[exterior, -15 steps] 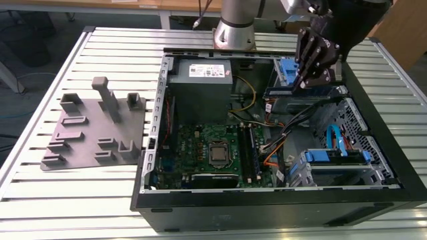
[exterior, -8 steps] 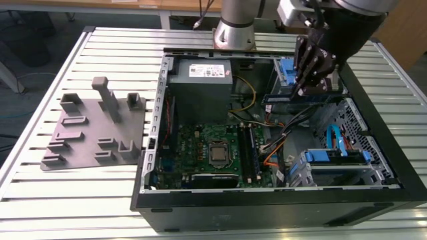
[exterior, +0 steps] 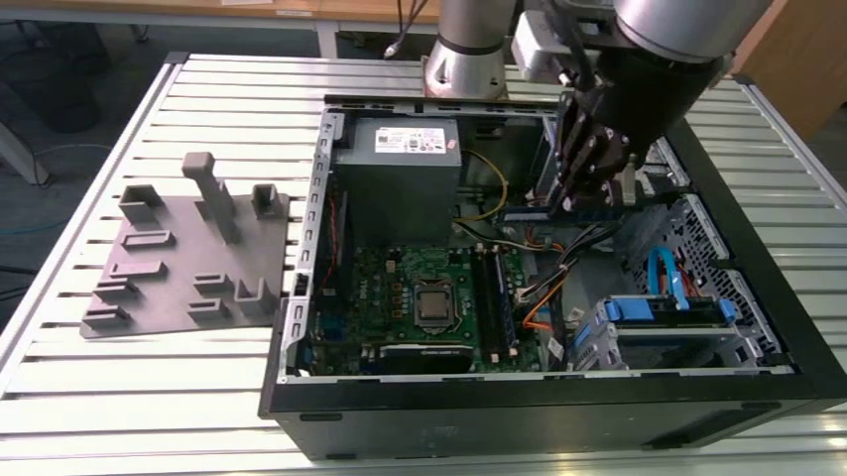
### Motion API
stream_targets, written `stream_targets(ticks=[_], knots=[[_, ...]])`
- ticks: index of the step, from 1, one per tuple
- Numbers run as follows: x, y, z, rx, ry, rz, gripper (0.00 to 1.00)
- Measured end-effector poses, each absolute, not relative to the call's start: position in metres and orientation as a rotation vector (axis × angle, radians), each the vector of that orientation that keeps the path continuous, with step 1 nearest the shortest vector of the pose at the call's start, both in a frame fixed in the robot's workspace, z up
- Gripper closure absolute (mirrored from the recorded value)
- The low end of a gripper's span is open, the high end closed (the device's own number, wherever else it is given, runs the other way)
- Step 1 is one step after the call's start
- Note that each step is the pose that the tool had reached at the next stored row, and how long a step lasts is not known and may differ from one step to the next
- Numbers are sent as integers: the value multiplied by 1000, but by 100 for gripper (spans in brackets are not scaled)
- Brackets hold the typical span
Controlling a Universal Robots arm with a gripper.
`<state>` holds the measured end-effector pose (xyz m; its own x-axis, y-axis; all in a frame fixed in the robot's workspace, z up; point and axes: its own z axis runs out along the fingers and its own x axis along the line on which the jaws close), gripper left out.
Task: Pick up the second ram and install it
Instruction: 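Pick up the second ram and move it above second insertion slot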
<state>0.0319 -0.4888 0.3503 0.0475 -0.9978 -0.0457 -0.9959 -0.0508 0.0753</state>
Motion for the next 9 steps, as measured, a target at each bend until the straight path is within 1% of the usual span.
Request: stream_targets(ticks=[9], knots=[[4,-499,334,2257,-2148,-133,89]])
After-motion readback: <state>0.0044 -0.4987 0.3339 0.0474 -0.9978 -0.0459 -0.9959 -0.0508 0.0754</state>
